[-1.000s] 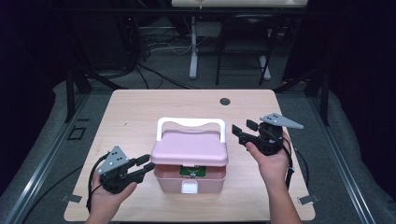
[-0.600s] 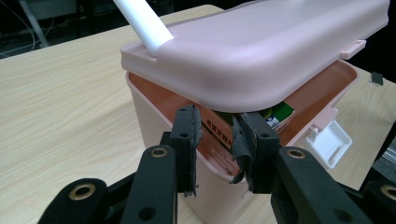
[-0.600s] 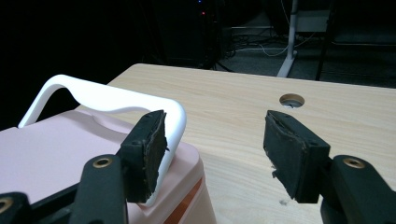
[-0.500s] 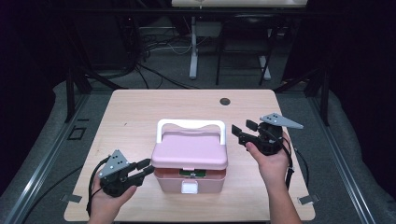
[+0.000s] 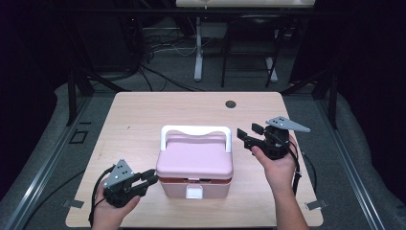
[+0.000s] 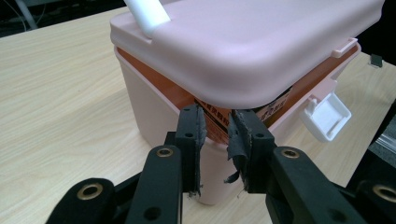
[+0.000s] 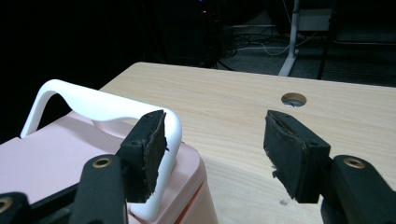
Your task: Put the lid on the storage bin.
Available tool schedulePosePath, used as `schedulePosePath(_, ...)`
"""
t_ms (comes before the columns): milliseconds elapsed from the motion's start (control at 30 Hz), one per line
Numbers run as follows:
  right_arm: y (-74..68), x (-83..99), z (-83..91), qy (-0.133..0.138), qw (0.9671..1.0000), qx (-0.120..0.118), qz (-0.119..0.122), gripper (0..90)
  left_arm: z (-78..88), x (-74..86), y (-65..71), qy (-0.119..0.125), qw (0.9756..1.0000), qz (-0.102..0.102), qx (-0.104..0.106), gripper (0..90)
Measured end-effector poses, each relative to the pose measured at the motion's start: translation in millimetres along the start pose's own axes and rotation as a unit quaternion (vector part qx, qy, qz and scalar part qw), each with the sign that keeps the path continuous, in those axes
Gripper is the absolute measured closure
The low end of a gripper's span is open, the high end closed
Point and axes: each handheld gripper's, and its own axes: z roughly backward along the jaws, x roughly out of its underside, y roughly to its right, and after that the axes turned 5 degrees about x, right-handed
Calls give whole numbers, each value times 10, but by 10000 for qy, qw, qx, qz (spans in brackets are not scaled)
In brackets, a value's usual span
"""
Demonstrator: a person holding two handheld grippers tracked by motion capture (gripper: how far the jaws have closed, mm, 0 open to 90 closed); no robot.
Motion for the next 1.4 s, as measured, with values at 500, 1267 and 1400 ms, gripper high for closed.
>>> schedulePosePath(500,6,11,-12,-3,10000,-55,-39,384,-1,104,-25,-78,9999,111,-20,725)
schedulePosePath(1267,-18,8,-11,-31,9999,76,114,382,-29,237,-198,-17,9986,505,-159,583)
schedulePosePath(1400,-9,14,-18,-30,9999,89,117,379,-54,268,-223,-5,9982,566,-184,537)
